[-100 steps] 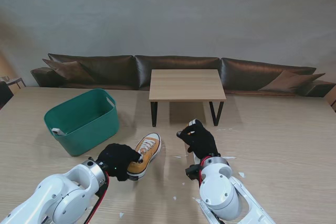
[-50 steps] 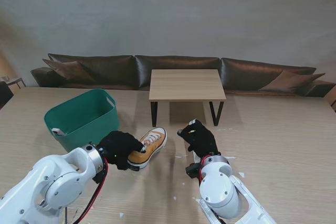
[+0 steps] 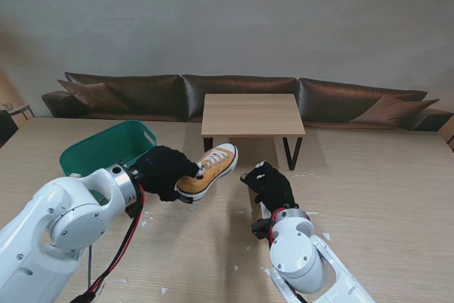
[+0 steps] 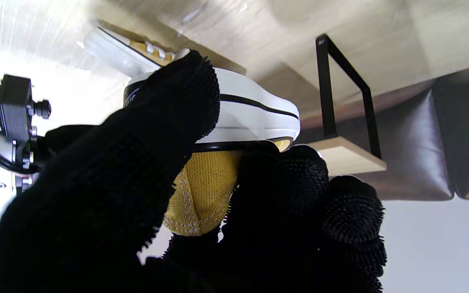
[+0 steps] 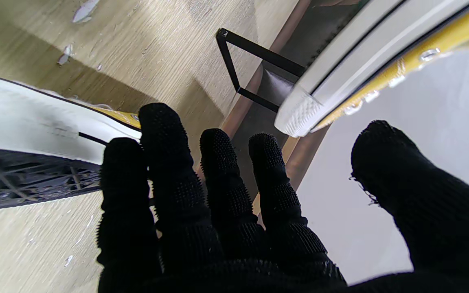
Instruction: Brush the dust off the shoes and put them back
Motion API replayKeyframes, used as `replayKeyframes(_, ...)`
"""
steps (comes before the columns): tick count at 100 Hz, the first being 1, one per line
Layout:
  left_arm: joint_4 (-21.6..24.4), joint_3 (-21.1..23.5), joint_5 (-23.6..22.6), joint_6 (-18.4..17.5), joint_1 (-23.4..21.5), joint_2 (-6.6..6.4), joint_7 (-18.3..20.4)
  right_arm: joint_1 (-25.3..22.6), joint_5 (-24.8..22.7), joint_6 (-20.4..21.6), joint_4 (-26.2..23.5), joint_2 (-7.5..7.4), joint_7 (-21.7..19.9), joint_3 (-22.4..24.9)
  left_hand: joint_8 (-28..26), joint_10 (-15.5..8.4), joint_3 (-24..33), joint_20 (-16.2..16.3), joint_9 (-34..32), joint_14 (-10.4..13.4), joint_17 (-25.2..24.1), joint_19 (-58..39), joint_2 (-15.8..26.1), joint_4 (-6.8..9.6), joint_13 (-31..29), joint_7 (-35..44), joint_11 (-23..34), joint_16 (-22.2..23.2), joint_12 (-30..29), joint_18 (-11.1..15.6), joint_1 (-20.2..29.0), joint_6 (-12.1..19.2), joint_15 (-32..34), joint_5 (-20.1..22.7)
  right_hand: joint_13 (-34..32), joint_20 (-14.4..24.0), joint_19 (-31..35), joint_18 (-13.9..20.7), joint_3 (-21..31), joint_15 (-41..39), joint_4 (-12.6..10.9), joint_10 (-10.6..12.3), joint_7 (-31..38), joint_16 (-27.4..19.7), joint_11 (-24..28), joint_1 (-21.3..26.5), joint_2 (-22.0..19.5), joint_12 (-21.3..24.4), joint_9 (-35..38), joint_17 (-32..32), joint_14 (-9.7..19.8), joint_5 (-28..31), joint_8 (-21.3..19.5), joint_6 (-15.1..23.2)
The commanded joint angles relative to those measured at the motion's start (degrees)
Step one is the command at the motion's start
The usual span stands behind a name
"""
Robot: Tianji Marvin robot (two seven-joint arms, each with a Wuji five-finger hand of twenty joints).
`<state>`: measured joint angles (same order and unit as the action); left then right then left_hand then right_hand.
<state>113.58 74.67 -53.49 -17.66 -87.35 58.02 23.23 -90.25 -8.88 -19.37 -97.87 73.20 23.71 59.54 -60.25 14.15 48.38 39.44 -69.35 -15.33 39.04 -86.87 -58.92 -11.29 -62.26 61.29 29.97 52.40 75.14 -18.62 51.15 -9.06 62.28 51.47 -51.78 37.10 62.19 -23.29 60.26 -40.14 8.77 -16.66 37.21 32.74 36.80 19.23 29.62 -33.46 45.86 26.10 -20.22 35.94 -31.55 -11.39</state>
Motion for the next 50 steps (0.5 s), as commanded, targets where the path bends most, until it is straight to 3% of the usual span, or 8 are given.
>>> replayKeyframes(1, 0.98, 0.27, 0.12, -0.34, 1.23, 0.15, 0.17, -0.18, 0.09, -0.02, -0.11, 0.35, -0.67, -0.04, -5.85, -5.62, 4.57, -0.28, -2.68, 2.26, 1.45, -2.18, 8.43, 2.71, -1.98, 30.99, 0.81, 0.67, 1.37, 4.60, 6.13, -10.26, -1.32, 9.29, -1.66, -1.25, 0.43, -0.14, 0.20, -0.64, -1.81, 0.18, 0.13, -0.02, -0.17, -1.33, -1.10, 0.58, 1.19, -5.90, -0.65, -0.59, 0.43, -0.27)
replayKeyframes(50, -2.29, 0.33, 0.24, -2.30, 5.83, 0.74, -4.37, -0.11, 0.28, -0.25, 0.13, 0.36, -0.78, 0.10, -6.31, -5.48, 4.57, -0.37, -2.57, 2.24, 1.55, -2.03, 8.55, 2.54, -1.92, 30.93, 0.73, 0.92, 1.54, 4.48, 6.12, -10.31, -1.36, 9.08, -1.69, -1.24, 0.40, -0.09, 0.17, -0.68, -1.82, 0.27, 0.10, 0.00, -0.20, -1.34, -1.19, 0.56, 1.15, -5.93, -0.45, -0.54, 0.41, -0.27)
